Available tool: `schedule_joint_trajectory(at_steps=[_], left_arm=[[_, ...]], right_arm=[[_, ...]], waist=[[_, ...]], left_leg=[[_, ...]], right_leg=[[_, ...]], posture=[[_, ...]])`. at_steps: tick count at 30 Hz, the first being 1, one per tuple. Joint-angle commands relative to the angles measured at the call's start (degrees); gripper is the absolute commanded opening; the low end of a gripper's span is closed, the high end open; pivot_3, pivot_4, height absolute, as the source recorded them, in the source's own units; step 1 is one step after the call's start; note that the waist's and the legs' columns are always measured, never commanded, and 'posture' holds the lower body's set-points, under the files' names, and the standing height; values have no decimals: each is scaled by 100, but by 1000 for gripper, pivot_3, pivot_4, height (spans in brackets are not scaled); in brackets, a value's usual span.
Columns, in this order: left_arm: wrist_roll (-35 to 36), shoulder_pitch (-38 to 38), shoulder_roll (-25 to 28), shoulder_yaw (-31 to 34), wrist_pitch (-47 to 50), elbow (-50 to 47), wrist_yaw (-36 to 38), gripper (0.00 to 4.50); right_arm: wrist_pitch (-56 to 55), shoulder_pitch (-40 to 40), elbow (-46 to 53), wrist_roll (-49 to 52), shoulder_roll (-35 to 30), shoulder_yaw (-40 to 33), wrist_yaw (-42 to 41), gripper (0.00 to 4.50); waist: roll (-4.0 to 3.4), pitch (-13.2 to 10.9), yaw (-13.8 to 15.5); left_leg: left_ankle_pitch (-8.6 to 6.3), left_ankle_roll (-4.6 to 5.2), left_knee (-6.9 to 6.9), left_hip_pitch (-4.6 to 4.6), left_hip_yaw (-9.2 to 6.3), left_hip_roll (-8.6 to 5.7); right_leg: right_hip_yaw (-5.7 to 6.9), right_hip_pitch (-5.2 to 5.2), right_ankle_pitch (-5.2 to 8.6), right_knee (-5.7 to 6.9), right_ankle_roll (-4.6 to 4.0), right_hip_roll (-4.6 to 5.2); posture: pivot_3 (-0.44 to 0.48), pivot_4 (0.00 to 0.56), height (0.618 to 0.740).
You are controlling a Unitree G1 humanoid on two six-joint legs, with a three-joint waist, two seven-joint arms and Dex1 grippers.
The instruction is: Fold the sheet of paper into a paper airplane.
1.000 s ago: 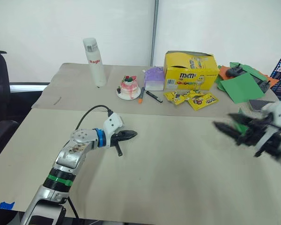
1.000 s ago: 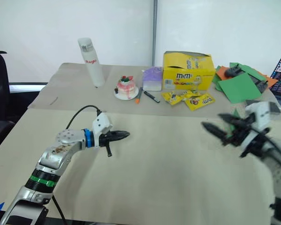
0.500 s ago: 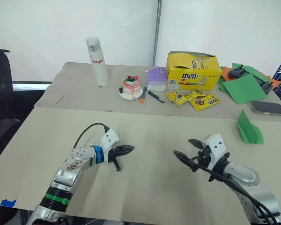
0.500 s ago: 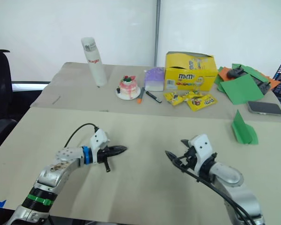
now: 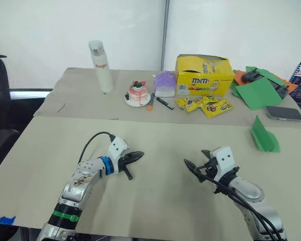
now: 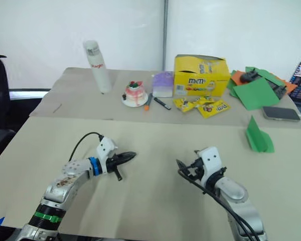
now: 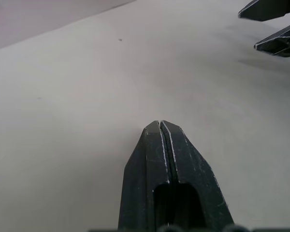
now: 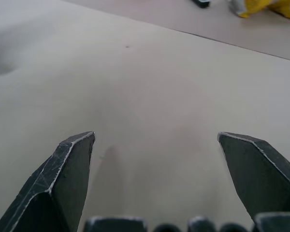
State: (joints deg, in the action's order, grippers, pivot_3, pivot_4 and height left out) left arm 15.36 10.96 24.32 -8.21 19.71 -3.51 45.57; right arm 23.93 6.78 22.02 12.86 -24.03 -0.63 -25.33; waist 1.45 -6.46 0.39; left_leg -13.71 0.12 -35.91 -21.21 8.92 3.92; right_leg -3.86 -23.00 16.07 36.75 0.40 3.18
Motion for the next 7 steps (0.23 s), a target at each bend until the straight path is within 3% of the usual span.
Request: schedule_joint_trajectory(at_steps=[1,7], left_arm=[[-64,-3,-18,11,-229,-61,-21,0],[-122,-46,-20,12,-267,-40,-48,0]], right_arm=[[-169,-48,158,15,-34,-40,-87,4472],[-209,-59,139,-13,-25,-45,-128,4472]], waist=[[0,8,-100],[-2,11,-117]], left_leg=[[-4,6,1,15,-59,-1],[-35,57,-15,18,-120,-5]], right_leg=[[14,23,1,1,2,-11],[76,39,7,-3,14,-10]], posture=[[0,150,722],[0,150,722]])
